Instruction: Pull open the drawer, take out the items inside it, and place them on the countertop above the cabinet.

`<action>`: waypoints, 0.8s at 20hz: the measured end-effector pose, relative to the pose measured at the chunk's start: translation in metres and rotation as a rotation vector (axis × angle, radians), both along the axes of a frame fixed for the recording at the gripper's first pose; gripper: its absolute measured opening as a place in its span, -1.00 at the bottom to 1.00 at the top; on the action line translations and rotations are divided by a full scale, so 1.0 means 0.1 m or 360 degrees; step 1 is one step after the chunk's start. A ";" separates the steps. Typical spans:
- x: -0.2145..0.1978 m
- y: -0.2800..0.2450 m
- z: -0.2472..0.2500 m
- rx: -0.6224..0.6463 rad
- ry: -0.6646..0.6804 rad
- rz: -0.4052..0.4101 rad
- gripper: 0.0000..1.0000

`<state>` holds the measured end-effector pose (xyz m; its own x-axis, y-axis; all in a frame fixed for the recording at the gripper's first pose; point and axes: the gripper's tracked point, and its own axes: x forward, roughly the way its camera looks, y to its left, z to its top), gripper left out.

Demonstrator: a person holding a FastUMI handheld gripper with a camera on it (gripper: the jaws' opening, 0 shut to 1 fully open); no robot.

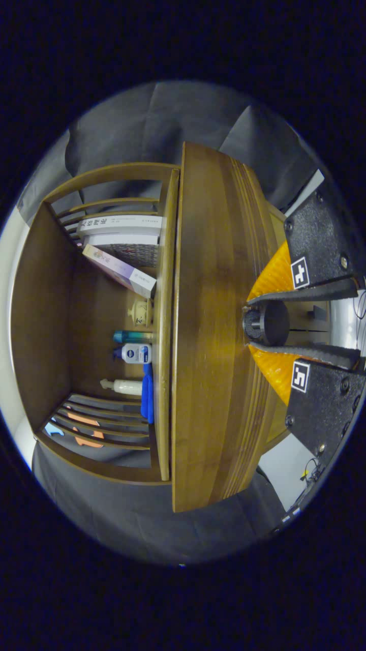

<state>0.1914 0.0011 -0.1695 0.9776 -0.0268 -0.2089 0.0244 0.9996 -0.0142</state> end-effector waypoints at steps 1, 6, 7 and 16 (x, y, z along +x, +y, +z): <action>-0.04 0.00 -0.01 -0.0005 -0.0005 0.0000 -0.23; -0.30 0.00 -0.02 0.0007 -0.0008 -0.0010 -0.23; -0.37 0.00 -0.04 0.0007 -0.0009 -0.0007 -0.23; -0.92 0.00 -0.13 -0.0016 -0.0049 0.0009 -0.23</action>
